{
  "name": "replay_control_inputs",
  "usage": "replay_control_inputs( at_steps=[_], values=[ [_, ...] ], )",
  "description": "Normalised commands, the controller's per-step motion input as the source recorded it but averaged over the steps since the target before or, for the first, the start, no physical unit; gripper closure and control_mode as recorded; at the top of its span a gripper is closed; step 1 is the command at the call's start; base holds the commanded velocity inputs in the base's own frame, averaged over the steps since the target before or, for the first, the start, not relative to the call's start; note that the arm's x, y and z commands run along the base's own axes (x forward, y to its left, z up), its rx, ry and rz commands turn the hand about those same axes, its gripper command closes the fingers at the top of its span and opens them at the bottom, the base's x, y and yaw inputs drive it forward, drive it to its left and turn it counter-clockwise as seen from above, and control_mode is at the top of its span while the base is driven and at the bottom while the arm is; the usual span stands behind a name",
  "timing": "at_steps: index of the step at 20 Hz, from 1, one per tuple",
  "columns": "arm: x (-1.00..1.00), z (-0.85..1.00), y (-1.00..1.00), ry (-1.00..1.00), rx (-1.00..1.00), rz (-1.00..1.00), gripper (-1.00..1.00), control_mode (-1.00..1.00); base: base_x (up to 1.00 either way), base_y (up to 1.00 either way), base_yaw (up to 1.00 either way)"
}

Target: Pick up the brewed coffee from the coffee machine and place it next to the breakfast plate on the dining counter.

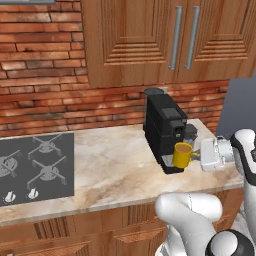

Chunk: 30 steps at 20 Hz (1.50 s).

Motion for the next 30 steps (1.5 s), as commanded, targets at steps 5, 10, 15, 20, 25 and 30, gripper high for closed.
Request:
replay_control_inputs(
  at_steps=[5,10,15,20,25,30],
  values=[
    [-0.34,0.32,0.18,0.00,0.00,0.06,1.00,-1.00,0.00,0.00,0.00],
    [-0.04,0.26,0.00,0.00,0.00,0.01,1.00,-1.00,0.00,0.00,0.00],
    [0.00,0.08,0.00,0.00,0.00,0.00,1.00,1.00,-0.12,0.14,0.05],
    [0.00,0.00,0.00,0.00,0.00,0.00,1.00,1.00,-0.51,0.52,0.40],
    [0.00,0.00,0.00,0.00,0.00,0.00,1.00,1.00,-0.44,0.59,0.72],
    [0.00,0.00,0.00,0.00,0.00,0.00,1.00,1.00,-0.22,0.53,0.95]
  ],
)
